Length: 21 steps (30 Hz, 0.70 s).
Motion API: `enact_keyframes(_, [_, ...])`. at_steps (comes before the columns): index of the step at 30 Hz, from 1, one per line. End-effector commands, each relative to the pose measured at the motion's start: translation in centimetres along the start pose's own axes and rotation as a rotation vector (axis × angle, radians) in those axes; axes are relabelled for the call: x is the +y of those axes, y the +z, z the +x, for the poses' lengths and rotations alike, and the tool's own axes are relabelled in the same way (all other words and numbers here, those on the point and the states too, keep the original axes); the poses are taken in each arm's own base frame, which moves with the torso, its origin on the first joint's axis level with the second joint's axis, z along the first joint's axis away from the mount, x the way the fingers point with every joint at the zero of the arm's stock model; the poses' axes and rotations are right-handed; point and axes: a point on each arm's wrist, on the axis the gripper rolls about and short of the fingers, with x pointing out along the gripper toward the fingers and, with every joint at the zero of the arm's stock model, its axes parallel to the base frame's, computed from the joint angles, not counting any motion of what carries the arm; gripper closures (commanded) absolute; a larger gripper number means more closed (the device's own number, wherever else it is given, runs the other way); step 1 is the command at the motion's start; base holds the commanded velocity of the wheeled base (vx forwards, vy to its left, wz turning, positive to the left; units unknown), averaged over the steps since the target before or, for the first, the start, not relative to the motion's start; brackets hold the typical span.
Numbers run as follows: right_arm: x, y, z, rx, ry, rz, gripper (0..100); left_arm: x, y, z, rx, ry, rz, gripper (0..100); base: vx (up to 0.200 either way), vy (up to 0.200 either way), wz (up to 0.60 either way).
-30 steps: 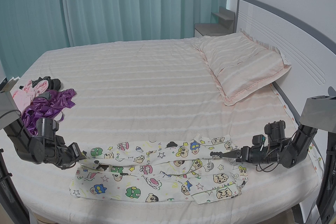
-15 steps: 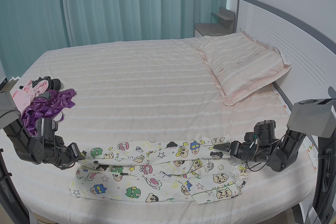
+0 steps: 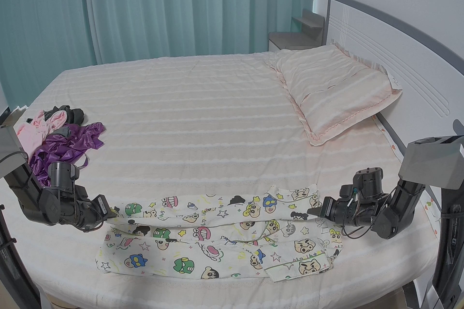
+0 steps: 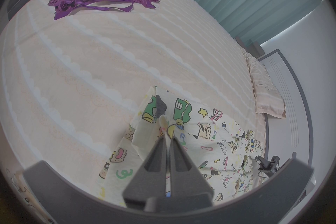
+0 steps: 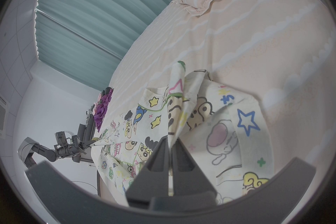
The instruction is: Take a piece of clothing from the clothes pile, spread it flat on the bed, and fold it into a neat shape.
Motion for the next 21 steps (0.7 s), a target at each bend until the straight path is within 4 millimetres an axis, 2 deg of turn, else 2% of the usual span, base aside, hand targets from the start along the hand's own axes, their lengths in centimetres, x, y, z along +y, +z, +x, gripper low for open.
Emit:
enact_keyframes(1, [0.4,0.1,-0.9,-0.008,0.005,-0.002,100,-0.1,0.1,-0.1,-0.011,-0.004,0.002,100,0.000,0.000,0.00])
enact_keyframes(9, [1.3,0.4,-2.5,-0.026,0.018,-0.009,100,-1.1,1.2,-1.2,-0.072,-0.036,0.024,100,0.000,0.000,0.00])
enact_keyframes(15, [1.3,0.4,-2.6,-0.025,0.021,-0.008,100,-2.0,2.8,-1.7,-0.142,-0.066,0.045,100,0.000,0.000,0.00])
enact_keyframes(21, [1.2,0.0,-2.9,-0.019,0.016,-0.005,100,-1.7,3.8,-1.5,-0.230,-0.067,0.060,100,0.000,0.000,0.00])
